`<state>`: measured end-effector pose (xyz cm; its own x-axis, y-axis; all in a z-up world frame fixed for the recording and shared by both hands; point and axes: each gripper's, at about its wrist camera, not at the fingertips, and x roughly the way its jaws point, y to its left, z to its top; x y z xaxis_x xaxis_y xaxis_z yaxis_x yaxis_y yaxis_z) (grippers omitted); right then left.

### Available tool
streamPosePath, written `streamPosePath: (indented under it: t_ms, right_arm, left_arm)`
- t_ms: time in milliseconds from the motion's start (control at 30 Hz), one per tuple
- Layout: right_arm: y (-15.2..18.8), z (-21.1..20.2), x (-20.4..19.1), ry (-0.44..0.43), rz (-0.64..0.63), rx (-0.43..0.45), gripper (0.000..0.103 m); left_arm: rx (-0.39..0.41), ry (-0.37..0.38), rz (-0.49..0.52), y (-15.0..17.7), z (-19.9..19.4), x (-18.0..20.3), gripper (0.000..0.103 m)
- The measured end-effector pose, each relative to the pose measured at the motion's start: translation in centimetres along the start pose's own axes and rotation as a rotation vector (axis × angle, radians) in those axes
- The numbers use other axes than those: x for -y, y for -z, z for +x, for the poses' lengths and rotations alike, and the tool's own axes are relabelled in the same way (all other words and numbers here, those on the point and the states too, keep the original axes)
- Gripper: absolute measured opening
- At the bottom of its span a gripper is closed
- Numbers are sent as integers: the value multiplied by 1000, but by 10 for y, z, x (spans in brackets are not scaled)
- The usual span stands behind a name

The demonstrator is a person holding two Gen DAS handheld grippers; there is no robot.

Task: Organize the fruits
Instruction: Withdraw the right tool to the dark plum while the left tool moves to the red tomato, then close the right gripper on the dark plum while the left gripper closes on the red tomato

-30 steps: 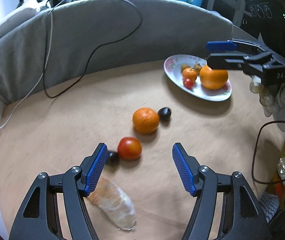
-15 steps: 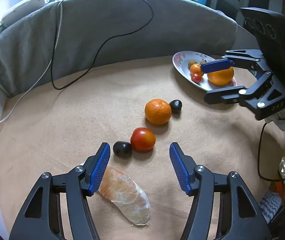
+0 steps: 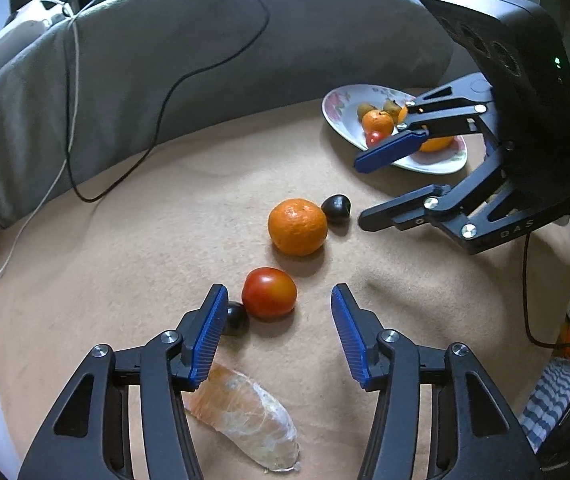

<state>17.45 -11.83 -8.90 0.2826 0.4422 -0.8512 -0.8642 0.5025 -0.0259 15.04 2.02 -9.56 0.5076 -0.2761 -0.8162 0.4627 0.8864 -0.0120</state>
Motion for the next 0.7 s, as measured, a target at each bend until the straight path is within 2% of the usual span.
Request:
streamPosePath:
  t_ms: [133,700]
  right_arm:
    - [-5,9,-2,1,-33,-27,44]
    - [-11,30,-8,23,-89,-98,41]
  left_arm:
    - [-11,0,23,-4,6,1,52]
    - [-40,0,55,-11,25,1,46]
